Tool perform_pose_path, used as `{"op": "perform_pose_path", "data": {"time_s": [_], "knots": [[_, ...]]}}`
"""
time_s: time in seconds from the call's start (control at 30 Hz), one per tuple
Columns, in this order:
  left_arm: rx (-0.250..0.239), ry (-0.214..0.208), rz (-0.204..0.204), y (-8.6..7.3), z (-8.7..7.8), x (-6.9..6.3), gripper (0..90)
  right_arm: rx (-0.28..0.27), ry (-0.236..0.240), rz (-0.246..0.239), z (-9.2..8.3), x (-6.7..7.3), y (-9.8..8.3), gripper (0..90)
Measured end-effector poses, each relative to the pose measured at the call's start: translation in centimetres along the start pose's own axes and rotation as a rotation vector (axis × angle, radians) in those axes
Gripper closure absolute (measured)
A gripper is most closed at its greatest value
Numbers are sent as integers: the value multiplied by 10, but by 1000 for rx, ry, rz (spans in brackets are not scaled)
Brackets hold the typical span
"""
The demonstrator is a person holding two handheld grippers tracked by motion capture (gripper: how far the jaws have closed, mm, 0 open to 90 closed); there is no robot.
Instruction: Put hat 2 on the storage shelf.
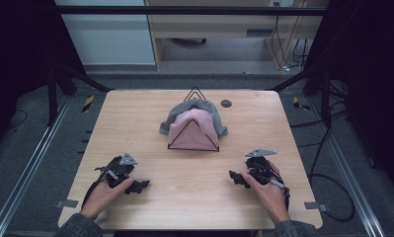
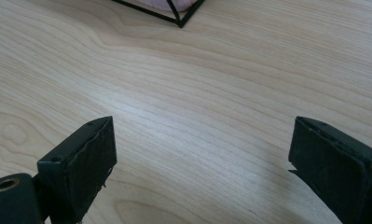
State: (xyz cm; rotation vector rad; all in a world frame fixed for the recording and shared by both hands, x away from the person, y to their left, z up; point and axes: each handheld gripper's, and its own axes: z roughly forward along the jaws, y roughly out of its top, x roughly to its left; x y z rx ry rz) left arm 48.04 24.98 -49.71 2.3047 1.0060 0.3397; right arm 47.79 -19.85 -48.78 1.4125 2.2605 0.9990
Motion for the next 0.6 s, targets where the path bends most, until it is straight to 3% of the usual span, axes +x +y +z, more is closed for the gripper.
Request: {"op": "perform_pose_path", "data": {"time_s": [0.13,0.37,0.43,0.6], "knots": [[-11,12,15,-2,2,3,0,15,-12,-11,2,0,-2,64],[-51,34,-2,-6,3,10,0,76,-21,-38,12,8,-6,13],[-54,34,-5,-6,3,10,0,67,-59,-108,16,14,-10,3],[-52,30,8,-5,3,11,0,-12,-61,-100,17,15,-17,2]]}}
